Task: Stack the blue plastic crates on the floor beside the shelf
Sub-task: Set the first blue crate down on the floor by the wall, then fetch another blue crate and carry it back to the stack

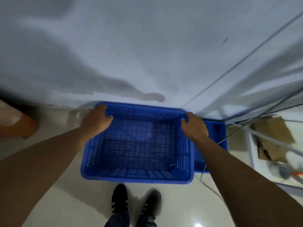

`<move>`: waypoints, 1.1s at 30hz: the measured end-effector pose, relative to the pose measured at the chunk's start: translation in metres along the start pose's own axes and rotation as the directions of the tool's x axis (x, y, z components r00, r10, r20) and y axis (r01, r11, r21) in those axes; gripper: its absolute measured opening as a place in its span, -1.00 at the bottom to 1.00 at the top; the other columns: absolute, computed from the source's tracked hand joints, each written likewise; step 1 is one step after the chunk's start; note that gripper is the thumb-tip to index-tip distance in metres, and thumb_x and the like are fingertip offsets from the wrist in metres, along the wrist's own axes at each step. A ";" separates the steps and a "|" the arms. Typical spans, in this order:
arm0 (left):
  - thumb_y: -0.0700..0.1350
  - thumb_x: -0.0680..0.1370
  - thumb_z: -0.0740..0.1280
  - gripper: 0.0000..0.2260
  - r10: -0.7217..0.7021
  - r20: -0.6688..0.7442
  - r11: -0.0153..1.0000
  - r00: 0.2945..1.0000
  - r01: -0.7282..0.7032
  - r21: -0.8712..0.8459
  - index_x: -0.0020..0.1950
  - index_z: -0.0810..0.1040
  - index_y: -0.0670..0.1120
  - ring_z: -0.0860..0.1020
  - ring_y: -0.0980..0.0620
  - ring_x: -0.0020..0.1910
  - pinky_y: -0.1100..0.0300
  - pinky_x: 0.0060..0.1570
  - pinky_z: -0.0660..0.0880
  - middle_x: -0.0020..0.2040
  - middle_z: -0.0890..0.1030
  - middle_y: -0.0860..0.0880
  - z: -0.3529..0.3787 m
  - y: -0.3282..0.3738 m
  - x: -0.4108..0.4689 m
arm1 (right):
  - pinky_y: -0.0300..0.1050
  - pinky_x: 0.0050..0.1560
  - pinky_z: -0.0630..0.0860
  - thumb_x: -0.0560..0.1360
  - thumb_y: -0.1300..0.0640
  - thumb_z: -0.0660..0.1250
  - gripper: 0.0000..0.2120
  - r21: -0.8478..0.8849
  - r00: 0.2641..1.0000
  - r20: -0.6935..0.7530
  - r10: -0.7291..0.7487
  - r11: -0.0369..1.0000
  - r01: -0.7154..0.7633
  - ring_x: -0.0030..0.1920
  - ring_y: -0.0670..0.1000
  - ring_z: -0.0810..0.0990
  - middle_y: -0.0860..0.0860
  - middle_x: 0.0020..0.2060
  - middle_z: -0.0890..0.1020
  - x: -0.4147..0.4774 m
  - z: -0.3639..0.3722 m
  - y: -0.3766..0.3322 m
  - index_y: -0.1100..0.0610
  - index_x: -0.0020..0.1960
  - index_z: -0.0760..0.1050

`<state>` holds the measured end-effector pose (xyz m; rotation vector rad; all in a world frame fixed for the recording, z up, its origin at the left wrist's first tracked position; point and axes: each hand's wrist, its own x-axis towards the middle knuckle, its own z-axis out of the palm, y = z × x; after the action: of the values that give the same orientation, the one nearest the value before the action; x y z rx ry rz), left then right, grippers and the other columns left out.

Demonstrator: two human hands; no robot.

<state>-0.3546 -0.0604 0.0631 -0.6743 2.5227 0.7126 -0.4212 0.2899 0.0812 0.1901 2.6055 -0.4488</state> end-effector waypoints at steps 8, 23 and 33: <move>0.06 0.65 0.27 -0.49 0.225 -0.119 0.974 0.967 -0.220 0.052 0.58 0.31 -0.03 0.45 -0.16 0.43 -0.07 0.34 0.45 0.49 0.44 -0.11 -0.155 0.104 -0.157 | 0.03 0.30 0.43 0.66 -0.05 0.14 -0.54 0.019 0.965 -0.151 -0.214 0.976 0.219 0.37 0.15 0.49 0.05 0.45 0.47 -0.147 -0.173 -0.101 -0.01 0.54 0.32; 0.14 0.62 0.29 -0.47 0.363 -0.471 0.932 0.804 -0.312 0.185 0.55 0.35 0.00 0.51 -0.17 0.40 -0.03 0.30 0.50 0.45 0.49 -0.09 -0.317 0.165 -0.495 | 0.05 0.27 0.44 0.65 -0.07 0.16 -0.56 -0.161 0.740 -0.466 -0.484 0.869 0.467 0.36 0.11 0.49 0.03 0.35 0.56 -0.454 -0.380 -0.102 0.02 0.50 0.35; 0.15 0.62 0.27 -0.47 0.454 -0.491 0.891 0.744 -0.376 0.255 0.56 0.32 0.01 0.51 -0.14 0.37 -0.02 0.27 0.50 0.45 0.49 -0.07 -0.314 0.138 -0.665 | 0.08 0.28 0.45 0.64 -0.07 0.16 -0.53 -0.154 0.682 -0.577 -0.450 0.879 0.451 0.35 0.12 0.50 0.05 0.33 0.56 -0.638 -0.397 -0.045 0.03 0.52 0.32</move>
<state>0.0098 0.0843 0.7007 -0.2695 3.2787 0.5215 -0.0492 0.3516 0.7330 -0.4038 3.2908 -0.6411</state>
